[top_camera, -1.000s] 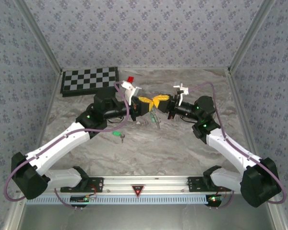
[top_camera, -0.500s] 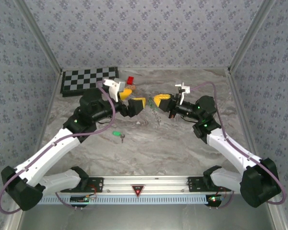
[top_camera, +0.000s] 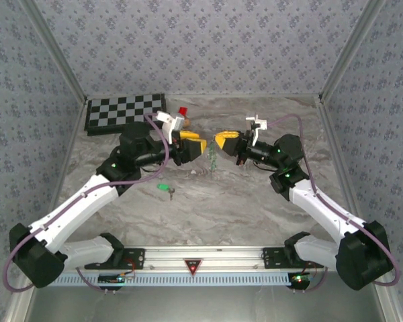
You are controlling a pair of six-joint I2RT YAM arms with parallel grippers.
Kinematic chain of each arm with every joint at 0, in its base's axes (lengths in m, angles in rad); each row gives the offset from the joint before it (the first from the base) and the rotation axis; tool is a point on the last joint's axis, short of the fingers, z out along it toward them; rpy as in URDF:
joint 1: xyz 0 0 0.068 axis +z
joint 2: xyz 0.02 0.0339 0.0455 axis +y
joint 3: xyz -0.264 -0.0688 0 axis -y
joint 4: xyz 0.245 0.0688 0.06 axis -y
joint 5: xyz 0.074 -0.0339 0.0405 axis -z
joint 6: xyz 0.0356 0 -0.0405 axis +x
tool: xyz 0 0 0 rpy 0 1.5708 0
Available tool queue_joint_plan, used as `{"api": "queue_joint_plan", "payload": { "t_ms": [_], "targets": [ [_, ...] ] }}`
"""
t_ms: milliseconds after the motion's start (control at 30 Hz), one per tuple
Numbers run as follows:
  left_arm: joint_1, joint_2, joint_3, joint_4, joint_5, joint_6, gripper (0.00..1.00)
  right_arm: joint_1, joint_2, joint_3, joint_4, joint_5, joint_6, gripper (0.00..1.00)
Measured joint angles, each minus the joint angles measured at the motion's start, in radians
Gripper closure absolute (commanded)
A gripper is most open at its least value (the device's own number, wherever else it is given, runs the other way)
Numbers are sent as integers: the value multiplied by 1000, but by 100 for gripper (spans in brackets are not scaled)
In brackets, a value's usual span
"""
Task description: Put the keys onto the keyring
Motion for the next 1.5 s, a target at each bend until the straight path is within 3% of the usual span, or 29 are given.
{"api": "queue_joint_plan", "payload": {
  "t_ms": [300, 1033, 1200, 1400, 1500],
  "targets": [
    [-32, 40, 0, 68, 57, -13, 73, 1, 0, 0, 0, 0, 0, 100],
    [-42, 67, 19, 103, 61, -10, 86, 8, 0, 0, -1, -11, -1, 100],
    [-42, 77, 22, 110, 61, -9, 83, 10, 0, 0, -4, -11, -1, 100],
    [-35, 77, 22, 115, 61, -11, 94, 10, 0, 0, -4, -12, -1, 100],
    [-34, 77, 22, 125, 69, -10, 94, 11, 0, 0, -4, -13, -1, 100]
  ]
}}
